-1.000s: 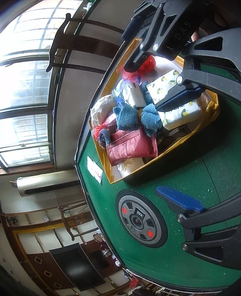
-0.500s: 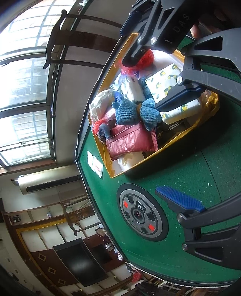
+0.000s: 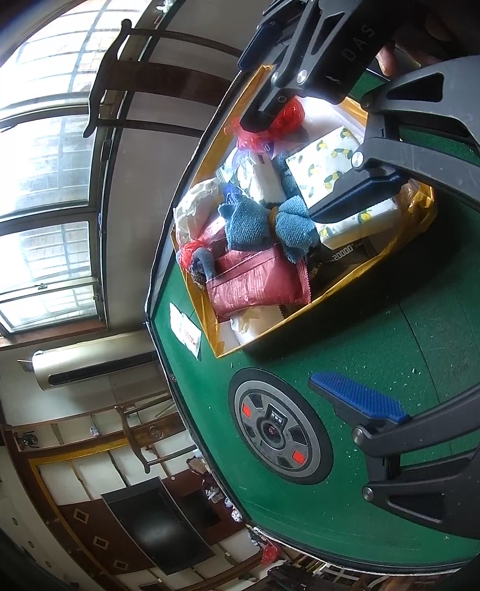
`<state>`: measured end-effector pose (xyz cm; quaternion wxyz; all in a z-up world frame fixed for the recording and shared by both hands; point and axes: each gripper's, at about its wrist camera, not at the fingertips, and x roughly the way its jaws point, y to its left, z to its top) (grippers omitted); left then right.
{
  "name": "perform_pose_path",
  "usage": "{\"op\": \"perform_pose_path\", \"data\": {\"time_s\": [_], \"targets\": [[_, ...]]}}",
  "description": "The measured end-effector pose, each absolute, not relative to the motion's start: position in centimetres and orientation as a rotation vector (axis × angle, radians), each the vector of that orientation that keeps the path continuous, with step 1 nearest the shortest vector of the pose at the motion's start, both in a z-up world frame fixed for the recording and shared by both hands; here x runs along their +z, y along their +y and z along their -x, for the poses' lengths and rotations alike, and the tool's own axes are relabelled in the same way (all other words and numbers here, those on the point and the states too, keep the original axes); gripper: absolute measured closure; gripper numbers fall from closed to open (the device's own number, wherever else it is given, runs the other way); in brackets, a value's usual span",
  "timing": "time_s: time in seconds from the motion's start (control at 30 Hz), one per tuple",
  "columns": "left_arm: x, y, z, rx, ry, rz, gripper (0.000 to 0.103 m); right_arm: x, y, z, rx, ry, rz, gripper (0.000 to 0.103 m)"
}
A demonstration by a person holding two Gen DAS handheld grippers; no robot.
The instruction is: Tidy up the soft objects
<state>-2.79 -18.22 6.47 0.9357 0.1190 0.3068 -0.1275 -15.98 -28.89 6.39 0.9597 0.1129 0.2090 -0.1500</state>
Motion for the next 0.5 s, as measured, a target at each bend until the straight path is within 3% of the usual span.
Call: {"op": "perform_pose_path", "data": {"time_s": [0.5], "targets": [[6.37, -18.29, 2.83, -0.265, 0.633, -0.250, 0.020, 6.09, -28.68, 16.08, -0.304, 0.427, -0.232, 0.014]]}}
